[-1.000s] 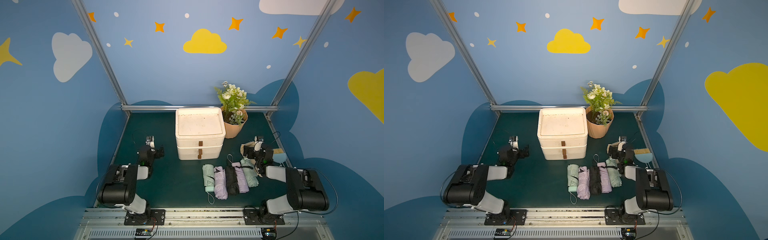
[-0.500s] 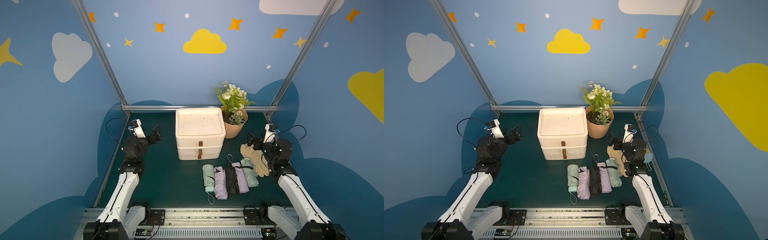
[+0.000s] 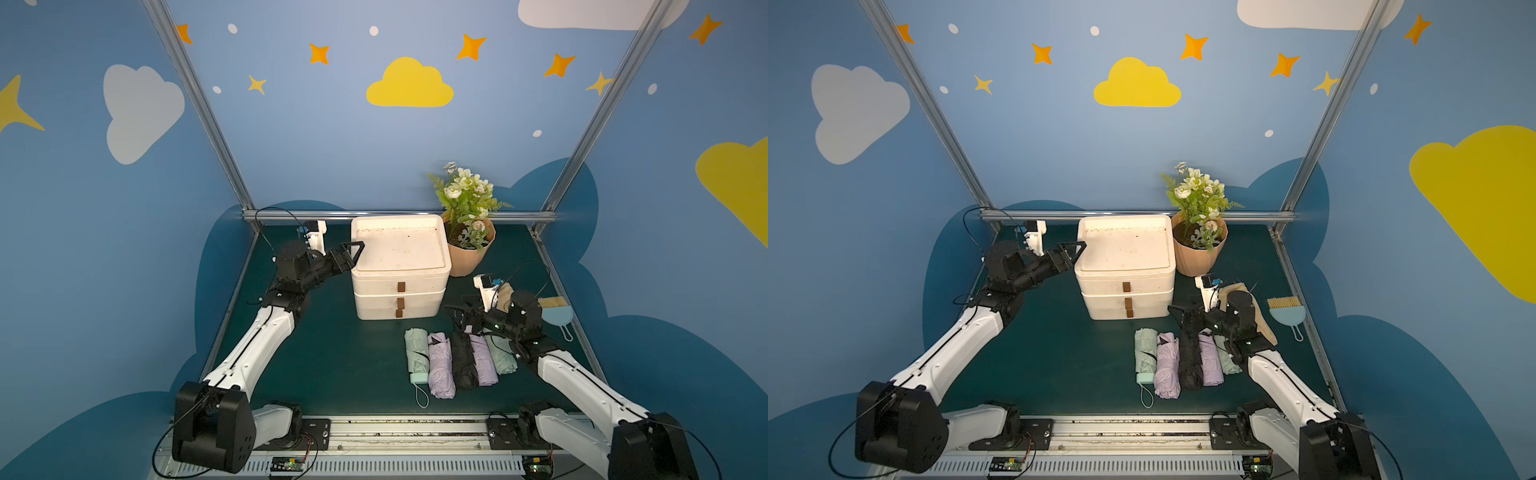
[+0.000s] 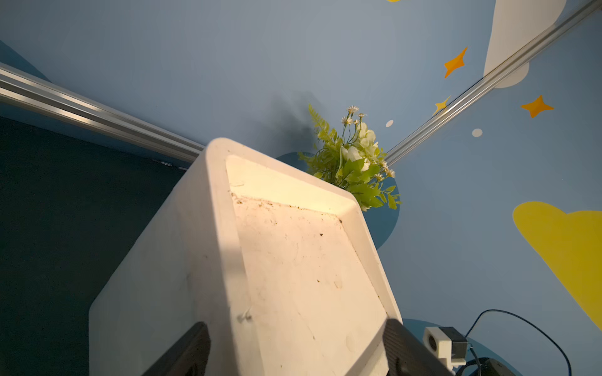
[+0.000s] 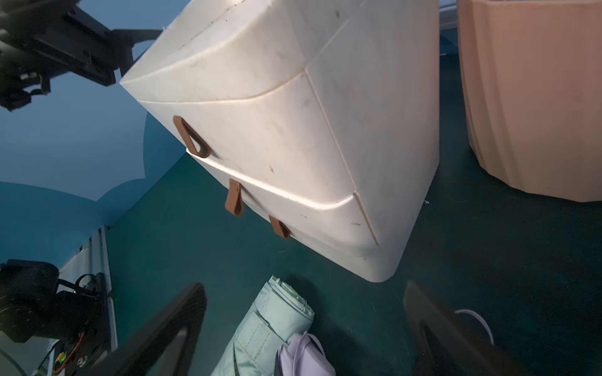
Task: Place the umbrella in the drawer by color
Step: Adjust the storage box at the center of the board.
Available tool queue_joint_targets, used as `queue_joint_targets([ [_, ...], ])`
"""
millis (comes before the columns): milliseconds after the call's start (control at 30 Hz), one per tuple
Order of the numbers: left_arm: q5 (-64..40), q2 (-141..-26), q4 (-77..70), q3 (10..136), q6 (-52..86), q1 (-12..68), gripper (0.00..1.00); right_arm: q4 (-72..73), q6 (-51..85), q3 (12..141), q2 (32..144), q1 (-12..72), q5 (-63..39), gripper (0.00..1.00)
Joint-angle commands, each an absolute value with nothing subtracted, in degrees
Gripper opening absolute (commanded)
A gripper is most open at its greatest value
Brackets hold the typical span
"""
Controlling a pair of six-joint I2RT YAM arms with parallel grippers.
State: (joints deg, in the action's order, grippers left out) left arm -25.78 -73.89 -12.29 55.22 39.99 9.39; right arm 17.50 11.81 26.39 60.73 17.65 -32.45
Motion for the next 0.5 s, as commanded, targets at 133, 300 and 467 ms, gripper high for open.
queue_joint_targets([
  [133,-9.27,-81.37,8.91,70.5,28.63,13.74,0.79,20.38,7.48,33.62,67.17,18.63,-33.89,0.98],
  [300,-0.82,-86.79,15.4,78.32,23.58,15.44,0.71,20.87,7.24,35.76,69.94,18.73,-33.34,0.97],
  [467,4.21,-92.75,20.16,85.8,18.35,16.99,0.61,19.82,6.43,38.15,72.43,18.77,-33.33,0.87],
])
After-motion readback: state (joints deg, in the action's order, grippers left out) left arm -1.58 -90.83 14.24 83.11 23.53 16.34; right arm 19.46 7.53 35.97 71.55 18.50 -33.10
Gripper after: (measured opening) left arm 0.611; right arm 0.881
